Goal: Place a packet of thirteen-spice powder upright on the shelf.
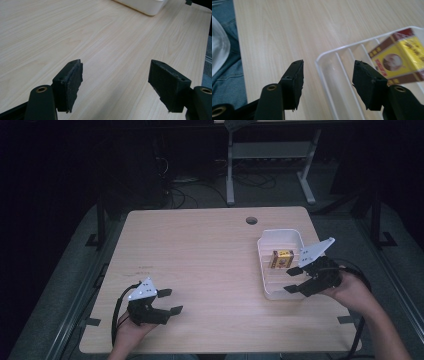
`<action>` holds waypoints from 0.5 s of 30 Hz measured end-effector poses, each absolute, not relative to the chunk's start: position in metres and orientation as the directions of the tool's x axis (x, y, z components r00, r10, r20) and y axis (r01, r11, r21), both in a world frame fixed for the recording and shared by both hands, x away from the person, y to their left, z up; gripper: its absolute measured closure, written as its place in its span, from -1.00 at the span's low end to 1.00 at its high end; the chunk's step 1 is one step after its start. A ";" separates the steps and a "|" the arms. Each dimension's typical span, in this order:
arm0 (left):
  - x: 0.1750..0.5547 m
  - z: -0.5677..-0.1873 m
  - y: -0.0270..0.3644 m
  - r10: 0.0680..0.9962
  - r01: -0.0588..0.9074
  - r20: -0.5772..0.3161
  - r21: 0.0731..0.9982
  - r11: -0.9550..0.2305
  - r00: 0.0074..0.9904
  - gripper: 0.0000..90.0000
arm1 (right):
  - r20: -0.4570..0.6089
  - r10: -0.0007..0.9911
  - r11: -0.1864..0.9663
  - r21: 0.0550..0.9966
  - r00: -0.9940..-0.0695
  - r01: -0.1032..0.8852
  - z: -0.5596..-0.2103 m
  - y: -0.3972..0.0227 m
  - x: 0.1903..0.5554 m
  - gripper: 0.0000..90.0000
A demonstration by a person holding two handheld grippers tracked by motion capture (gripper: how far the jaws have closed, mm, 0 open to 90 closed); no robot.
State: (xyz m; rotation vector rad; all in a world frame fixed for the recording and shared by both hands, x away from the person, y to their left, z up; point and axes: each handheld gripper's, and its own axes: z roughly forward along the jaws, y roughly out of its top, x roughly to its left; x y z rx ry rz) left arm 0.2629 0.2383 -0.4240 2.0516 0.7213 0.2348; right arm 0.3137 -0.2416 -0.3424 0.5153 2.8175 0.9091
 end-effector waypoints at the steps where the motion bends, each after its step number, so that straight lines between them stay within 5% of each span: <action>1: 0.263 -0.424 0.238 0.576 0.401 -0.111 0.821 -0.406 0.810 -0.41 | -0.022 0.357 0.757 0.593 -0.934 0.275 -0.344 -0.240 0.311 -0.10; 15: 0.263 -0.424 0.239 0.575 0.400 -0.110 0.822 -0.406 0.811 -0.41 | 0.014 0.311 0.726 0.641 -0.950 0.248 -0.364 -0.201 0.285 -0.24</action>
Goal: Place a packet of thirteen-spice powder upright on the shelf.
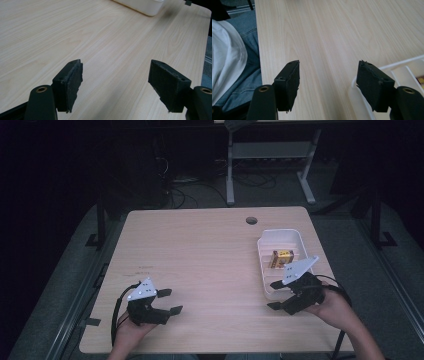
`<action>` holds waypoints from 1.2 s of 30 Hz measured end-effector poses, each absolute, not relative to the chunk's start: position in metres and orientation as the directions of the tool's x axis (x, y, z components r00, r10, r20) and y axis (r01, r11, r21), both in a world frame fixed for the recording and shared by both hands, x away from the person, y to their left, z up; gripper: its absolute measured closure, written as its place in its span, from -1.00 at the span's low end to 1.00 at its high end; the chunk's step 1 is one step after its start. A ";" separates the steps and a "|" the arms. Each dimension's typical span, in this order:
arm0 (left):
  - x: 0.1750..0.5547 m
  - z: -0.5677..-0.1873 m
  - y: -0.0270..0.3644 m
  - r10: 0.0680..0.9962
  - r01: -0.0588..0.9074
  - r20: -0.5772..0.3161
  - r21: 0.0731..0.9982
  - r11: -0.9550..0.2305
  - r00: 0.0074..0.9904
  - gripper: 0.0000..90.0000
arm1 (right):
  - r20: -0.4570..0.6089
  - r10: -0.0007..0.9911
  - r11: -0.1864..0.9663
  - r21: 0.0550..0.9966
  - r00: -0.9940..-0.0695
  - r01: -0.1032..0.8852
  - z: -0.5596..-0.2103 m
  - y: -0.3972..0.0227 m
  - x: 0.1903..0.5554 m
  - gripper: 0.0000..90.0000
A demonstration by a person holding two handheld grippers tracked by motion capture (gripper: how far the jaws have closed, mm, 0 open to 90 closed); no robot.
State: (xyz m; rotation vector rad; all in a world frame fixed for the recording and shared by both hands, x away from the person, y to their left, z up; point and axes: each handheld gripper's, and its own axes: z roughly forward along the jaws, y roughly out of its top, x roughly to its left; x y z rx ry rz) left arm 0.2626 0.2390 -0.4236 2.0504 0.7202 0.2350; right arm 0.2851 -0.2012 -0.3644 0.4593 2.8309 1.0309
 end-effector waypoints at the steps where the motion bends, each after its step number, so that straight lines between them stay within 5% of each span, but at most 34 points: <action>1: 0.263 -0.423 0.239 0.575 0.399 -0.109 0.822 -0.407 0.811 -0.41 | 0.015 0.309 0.725 0.644 -0.951 0.246 -0.366 -0.198 0.284 -0.24; 36: 0.263 -0.424 0.243 0.581 0.397 -0.093 0.815 -0.421 0.809 -0.42 | 0.147 0.197 0.741 0.625 -0.969 0.245 -0.422 -0.092 0.278 -0.35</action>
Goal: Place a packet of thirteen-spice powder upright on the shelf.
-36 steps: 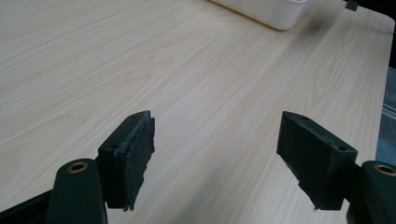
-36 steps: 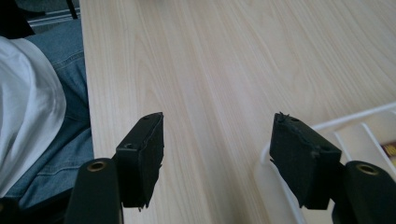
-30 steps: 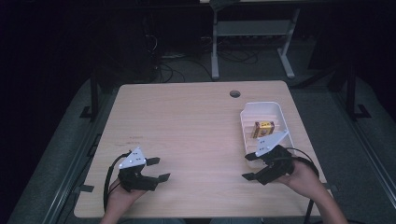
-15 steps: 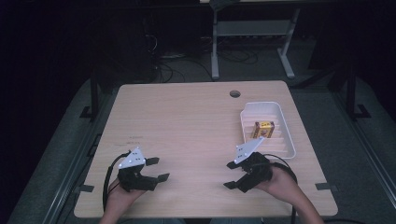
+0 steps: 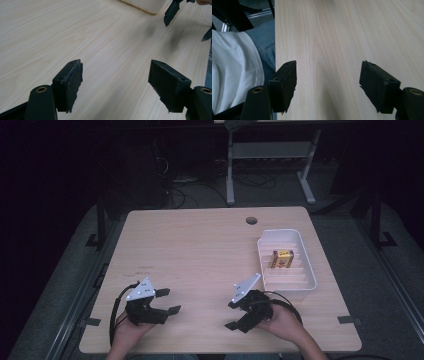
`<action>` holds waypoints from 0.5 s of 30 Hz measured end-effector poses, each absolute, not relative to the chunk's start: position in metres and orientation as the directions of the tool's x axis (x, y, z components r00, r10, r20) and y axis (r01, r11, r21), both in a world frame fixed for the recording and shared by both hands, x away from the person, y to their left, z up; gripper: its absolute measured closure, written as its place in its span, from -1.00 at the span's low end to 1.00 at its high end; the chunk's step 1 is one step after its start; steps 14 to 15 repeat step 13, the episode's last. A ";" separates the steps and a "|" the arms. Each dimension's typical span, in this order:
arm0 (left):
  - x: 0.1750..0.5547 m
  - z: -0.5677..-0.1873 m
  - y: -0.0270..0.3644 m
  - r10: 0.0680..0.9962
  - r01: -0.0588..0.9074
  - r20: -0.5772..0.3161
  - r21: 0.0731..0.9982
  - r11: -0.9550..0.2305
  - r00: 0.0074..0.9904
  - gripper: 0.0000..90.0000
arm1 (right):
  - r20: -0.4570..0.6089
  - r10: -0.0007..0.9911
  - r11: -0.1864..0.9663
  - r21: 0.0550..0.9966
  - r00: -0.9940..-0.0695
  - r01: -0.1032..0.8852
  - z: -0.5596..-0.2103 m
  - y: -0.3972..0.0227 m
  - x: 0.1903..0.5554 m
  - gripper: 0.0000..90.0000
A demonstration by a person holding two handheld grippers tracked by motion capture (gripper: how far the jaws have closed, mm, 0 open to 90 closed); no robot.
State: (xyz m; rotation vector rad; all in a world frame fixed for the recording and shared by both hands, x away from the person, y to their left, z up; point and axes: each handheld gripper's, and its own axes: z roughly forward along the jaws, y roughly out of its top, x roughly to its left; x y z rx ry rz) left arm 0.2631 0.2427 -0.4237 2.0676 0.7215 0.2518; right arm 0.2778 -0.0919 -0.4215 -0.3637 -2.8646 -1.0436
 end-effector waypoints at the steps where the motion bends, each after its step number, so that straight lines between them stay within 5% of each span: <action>1: 0.263 -0.424 0.243 0.581 0.396 -0.093 0.816 -0.422 0.809 -0.42 | 0.151 0.192 0.736 0.631 -0.970 0.244 -0.423 -0.090 0.277 -0.34; 15: 0.264 -0.424 0.243 0.579 0.393 -0.089 0.816 -0.424 0.810 -0.42 | 0.154 0.196 0.728 0.639 -0.968 0.249 -0.437 -0.078 0.264 -0.37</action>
